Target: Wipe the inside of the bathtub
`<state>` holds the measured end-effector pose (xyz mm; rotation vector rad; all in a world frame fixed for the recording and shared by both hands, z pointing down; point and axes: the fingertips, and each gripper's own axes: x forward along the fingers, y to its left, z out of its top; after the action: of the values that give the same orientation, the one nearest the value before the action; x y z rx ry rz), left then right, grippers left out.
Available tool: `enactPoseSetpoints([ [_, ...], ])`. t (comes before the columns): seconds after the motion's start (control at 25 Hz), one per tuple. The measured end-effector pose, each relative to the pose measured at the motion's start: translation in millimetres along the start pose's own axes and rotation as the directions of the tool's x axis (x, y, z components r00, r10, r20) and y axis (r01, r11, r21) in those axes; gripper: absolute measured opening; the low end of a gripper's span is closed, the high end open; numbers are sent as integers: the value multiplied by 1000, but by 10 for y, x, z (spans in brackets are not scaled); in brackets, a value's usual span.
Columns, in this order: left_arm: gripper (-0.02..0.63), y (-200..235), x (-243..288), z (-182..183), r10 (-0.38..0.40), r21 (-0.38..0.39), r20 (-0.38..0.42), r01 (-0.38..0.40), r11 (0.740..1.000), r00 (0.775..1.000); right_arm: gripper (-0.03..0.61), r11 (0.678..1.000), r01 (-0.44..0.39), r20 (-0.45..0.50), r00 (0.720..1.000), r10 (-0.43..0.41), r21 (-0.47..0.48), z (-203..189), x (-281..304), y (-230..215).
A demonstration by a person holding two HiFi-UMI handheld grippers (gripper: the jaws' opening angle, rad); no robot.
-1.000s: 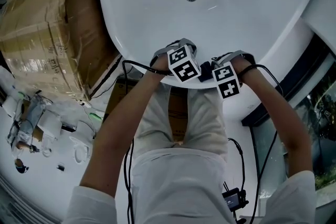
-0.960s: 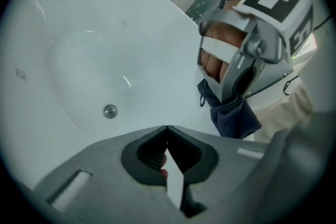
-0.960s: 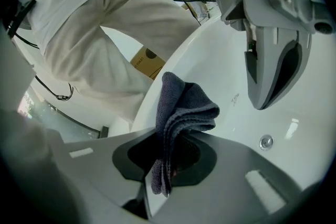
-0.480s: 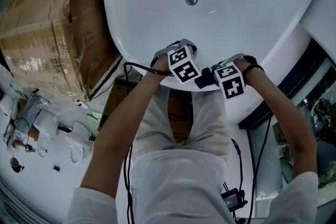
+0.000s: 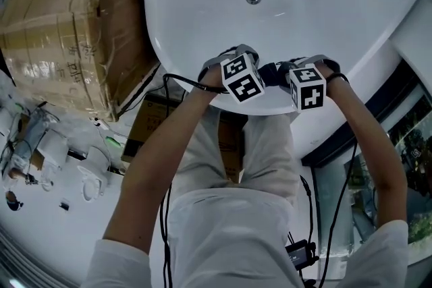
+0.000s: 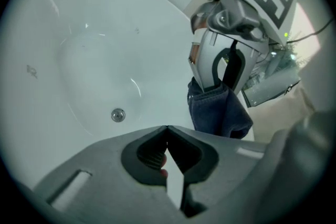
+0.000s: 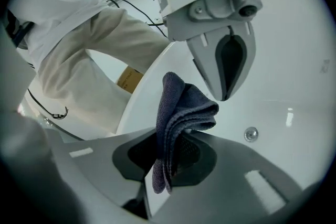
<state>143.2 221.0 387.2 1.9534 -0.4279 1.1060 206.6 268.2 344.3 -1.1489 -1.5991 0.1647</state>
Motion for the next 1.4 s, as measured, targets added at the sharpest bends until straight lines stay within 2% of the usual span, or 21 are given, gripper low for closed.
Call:
enactPoseSetpoints([
  [0.24, 0, 28, -281, 158, 23, 29, 5, -23, 999, 1000, 54, 989, 124, 82, 988, -130, 82, 121, -343, -79],
  [0.4, 0, 99, -581, 273, 66, 59, 12, -67, 996, 998, 54, 957, 248, 134, 954, -269, 152, 242, -606, -165],
  [0.6, 0, 9, -1057, 449, 88, 48, 28, -89, 995, 996, 54, 892, 356, 179, 893, -413, 279, 345, -1080, -142],
  [0.76, 0, -220, -1535, 697, 86, 57, 73, -90, 994, 994, 54, 796, 426, 202, 814, -544, 429, 364, -1588, -3],
  [0.92, 0, -538, -1941, 1006, 68, 64, 131, -77, 995, 989, 54, 724, 449, 202, 760, -618, 524, 343, -1998, 313],
  [1.12, 0, -757, -2332, 1383, 80, 75, 217, -98, 992, 973, 54, 681, 489, 185, 722, -666, 545, 438, -2335, 578],
  [1.28, 0, -904, -2489, 1467, 89, 80, 252, -112, 991, 964, 54, 657, 518, 179, 695, -697, 548, 567, -2463, 717],
  [1.4, 0, -1033, -2619, 1477, 92, 112, 256, -124, 986, 962, 54, 631, 515, 198, 662, -723, 580, 691, -2528, 873],
])
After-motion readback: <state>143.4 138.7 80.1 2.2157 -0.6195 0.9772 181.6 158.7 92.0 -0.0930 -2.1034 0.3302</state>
